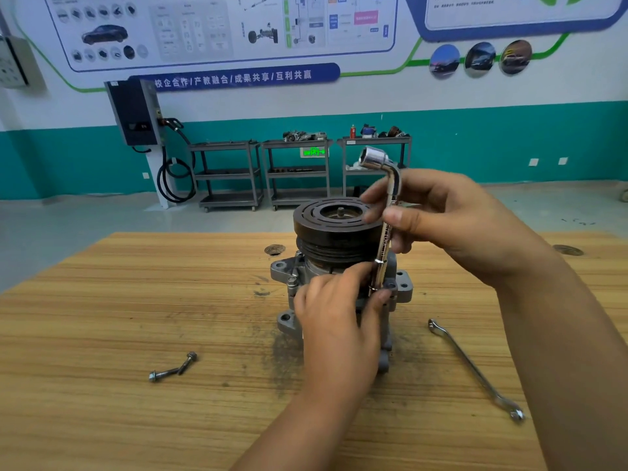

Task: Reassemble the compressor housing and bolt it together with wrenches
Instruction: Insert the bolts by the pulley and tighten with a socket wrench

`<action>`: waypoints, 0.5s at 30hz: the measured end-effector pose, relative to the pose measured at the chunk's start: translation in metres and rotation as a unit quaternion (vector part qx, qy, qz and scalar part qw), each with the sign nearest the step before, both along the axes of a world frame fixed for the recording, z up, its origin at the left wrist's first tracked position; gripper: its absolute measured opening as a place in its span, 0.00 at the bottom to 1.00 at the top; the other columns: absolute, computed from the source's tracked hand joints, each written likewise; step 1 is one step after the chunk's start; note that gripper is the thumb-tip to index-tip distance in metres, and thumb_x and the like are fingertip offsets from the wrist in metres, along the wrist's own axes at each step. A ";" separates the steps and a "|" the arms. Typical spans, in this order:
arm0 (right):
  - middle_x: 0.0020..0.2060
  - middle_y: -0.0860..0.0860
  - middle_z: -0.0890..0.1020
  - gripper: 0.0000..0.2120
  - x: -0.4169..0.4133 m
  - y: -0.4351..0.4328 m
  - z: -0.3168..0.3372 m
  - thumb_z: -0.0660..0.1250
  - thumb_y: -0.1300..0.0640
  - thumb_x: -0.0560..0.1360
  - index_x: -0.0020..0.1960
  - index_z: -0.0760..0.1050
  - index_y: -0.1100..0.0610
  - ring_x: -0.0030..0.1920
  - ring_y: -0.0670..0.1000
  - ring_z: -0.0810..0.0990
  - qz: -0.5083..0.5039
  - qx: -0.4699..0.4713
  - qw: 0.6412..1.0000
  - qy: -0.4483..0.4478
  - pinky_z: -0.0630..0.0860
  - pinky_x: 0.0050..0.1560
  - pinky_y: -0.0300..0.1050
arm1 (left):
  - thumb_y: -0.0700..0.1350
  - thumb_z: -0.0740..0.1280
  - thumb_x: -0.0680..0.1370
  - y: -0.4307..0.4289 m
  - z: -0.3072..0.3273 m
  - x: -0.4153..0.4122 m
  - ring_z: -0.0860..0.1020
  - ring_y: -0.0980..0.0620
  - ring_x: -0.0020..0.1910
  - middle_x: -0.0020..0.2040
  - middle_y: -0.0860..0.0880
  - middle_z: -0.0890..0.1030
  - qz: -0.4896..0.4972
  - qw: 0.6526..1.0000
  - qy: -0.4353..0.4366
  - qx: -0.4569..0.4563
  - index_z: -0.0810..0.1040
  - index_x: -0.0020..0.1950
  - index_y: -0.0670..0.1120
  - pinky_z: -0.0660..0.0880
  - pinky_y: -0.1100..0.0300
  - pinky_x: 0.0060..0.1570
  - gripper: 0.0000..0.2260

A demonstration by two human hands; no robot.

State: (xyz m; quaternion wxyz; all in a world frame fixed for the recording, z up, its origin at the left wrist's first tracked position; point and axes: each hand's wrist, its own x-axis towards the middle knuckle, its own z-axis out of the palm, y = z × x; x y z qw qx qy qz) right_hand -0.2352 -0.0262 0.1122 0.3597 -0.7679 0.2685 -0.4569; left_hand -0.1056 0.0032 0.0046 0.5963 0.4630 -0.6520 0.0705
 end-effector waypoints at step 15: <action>0.32 0.50 0.76 0.13 0.017 -0.005 -0.007 0.74 0.58 0.67 0.45 0.74 0.63 0.28 0.45 0.76 -0.121 -0.031 0.992 -0.010 0.74 0.28 0.36 | 0.50 0.68 0.72 -0.003 -0.002 0.003 0.71 0.59 0.48 0.46 0.60 0.75 -0.004 1.000 -0.005 0.027 0.79 0.53 0.48 0.64 0.60 0.52 0.11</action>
